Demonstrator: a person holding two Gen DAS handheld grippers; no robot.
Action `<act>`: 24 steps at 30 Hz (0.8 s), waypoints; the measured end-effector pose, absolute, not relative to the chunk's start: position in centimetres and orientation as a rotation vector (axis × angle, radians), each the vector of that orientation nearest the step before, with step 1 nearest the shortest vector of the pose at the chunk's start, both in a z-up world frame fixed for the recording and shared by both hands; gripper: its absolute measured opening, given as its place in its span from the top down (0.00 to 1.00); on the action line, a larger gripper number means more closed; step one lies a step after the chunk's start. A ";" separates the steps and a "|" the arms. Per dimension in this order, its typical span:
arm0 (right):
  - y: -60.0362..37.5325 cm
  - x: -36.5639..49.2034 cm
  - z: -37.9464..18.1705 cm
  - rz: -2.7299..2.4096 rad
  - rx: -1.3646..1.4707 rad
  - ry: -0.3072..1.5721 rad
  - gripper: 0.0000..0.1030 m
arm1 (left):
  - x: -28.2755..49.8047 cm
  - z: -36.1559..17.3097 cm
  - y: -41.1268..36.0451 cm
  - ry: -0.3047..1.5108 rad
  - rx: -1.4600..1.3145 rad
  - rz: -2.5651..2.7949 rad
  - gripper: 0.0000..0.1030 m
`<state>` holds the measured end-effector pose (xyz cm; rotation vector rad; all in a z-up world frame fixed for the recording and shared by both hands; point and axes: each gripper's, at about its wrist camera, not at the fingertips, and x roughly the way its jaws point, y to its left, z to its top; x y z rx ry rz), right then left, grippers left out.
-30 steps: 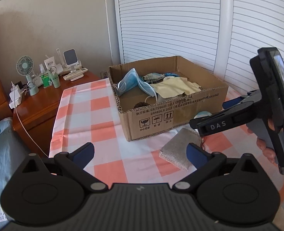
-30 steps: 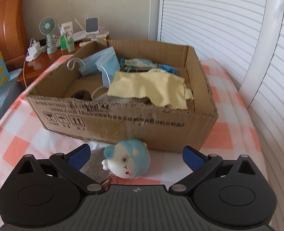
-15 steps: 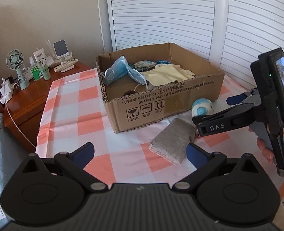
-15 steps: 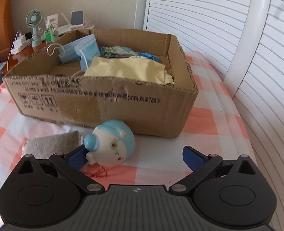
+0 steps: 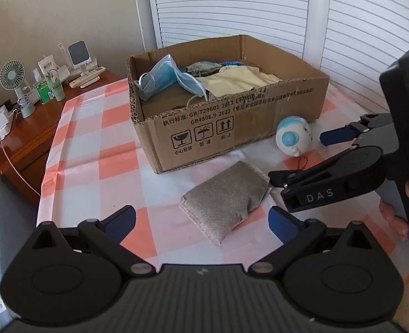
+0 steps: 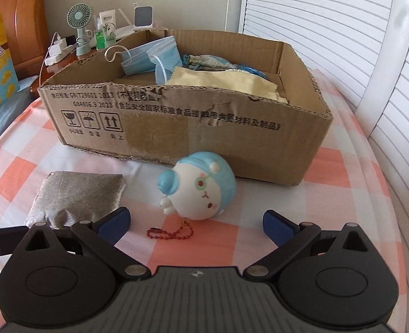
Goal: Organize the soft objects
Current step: 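Move the left tool to the grey pouch while the right tool approaches the plush toy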
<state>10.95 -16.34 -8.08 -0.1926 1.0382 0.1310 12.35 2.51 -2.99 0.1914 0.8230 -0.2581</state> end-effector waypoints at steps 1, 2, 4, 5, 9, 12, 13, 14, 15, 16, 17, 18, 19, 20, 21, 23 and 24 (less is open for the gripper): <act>-16.6 10.9 -8.1 0.131 -0.191 1.036 0.00 | 12.5 -3.2 2.5 0.832 0.194 -0.257 0.01; -16.8 10.9 -8.0 0.132 -0.192 1.035 0.00 | 12.6 -3.5 2.4 0.840 0.197 -0.256 0.01; -17.1 10.8 -8.0 0.134 -0.191 1.033 0.00 | 12.9 -4.1 2.4 0.859 0.200 -0.258 0.01; -17.2 10.7 -8.0 0.136 -0.192 1.031 0.00 | 13.1 -4.5 2.3 0.872 0.202 -0.255 0.01; -17.5 10.6 -8.0 0.149 -0.194 1.025 0.00 | 13.9 -6.0 2.2 0.920 0.205 -0.236 0.01; -17.5 10.5 -7.9 0.156 -0.195 1.027 0.00 | 14.2 -6.4 2.5 0.927 0.189 -0.236 0.01; -17.5 10.5 -7.9 0.156 -0.195 1.027 0.00 | 14.4 -6.5 2.7 0.931 0.181 -0.236 0.01; -17.6 10.5 -7.9 0.156 -0.195 1.026 0.00 | 14.5 -6.5 2.9 0.931 0.172 -0.233 0.00; -17.6 10.5 -7.9 0.156 -0.195 1.025 0.00 | 14.7 -6.6 3.2 0.931 0.164 -0.231 0.00; -17.6 10.4 -7.9 0.156 -0.195 1.023 0.00 | 14.9 -6.6 3.5 0.932 0.152 -0.230 0.00; -17.6 10.4 -7.9 0.156 -0.194 1.022 0.00 | 15.1 -6.7 3.8 0.934 0.140 -0.229 0.00; -17.6 10.3 -7.9 0.157 -0.195 1.021 0.00 | 15.2 -6.7 4.1 0.937 0.126 -0.225 0.00; -17.6 10.3 -7.9 0.157 -0.195 1.020 0.00 | 15.4 -6.8 4.5 0.940 0.109 -0.220 0.00; -17.6 10.3 -7.9 0.158 -0.195 1.019 0.00 | 15.7 -6.9 4.9 0.943 0.089 -0.211 0.00; -17.6 10.2 -7.9 0.159 -0.195 1.017 0.00 | 15.9 -6.9 5.2 0.940 0.085 -0.193 0.00; -17.7 10.2 -7.9 0.160 -0.194 1.014 0.00 | 16.2 -6.9 5.9 0.941 0.072 -0.165 0.00; -17.7 10.2 -7.9 0.160 -0.194 1.013 0.00 | 16.4 -6.9 6.2 0.941 0.063 -0.153 0.00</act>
